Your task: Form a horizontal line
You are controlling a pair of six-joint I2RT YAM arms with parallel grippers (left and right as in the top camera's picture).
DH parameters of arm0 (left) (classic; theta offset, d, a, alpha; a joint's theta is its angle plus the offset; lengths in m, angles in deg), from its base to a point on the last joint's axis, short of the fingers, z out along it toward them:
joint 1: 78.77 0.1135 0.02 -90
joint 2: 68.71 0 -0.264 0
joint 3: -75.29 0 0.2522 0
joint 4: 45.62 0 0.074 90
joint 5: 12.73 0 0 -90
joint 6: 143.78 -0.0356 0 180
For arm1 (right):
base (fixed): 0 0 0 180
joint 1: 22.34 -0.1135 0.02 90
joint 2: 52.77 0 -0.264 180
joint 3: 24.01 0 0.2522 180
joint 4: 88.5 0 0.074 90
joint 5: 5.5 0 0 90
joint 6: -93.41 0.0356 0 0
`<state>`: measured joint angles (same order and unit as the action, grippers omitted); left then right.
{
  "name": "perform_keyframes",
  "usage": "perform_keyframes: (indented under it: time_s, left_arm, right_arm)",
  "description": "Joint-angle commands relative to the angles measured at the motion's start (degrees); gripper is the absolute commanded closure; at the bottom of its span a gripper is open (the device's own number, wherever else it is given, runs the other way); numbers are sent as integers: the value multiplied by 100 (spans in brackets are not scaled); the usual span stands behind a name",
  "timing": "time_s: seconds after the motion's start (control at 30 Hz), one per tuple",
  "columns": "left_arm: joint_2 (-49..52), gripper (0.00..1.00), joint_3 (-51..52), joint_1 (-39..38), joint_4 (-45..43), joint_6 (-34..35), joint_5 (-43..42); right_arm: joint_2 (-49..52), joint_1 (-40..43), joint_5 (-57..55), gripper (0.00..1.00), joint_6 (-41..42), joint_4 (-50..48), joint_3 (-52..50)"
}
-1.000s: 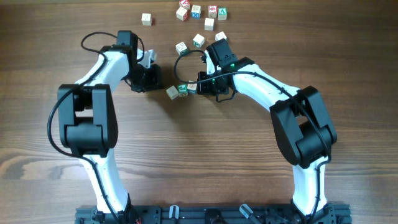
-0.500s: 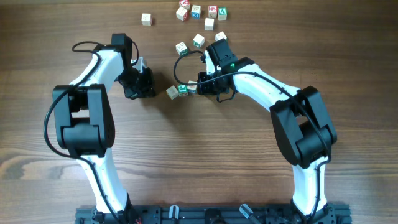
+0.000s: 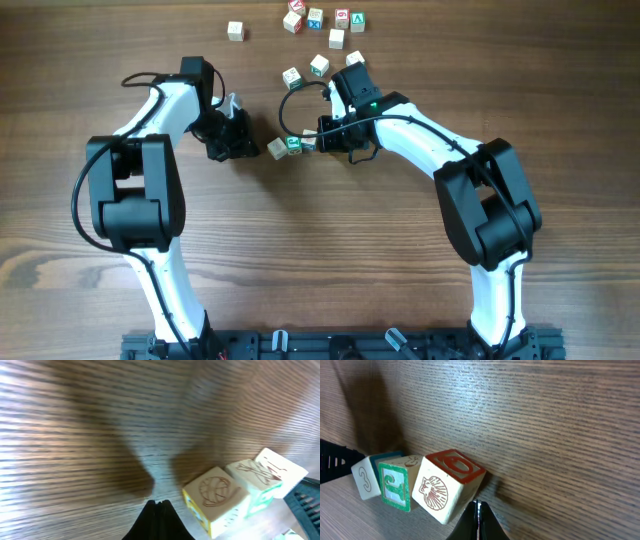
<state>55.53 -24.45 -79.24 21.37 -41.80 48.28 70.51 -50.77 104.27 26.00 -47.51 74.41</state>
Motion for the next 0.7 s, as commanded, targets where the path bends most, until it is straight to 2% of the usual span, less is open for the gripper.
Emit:
perform_keyframes:
  time_s: [0.0,0.37,0.67]
  left_arm:
    - [94,94,59,-85,-50,46,-358]
    - [94,90,59,-358,-367,50,-444]
    - [96,89,59,-391,-446,50,-444]
  right_arm:
    - [-76,-26,-94,95,-98,-72,-66]
    - [-76,-26,-94,95,-96,-109,-66]
    - [-76,-28,-63,95,-166,-114,-66]
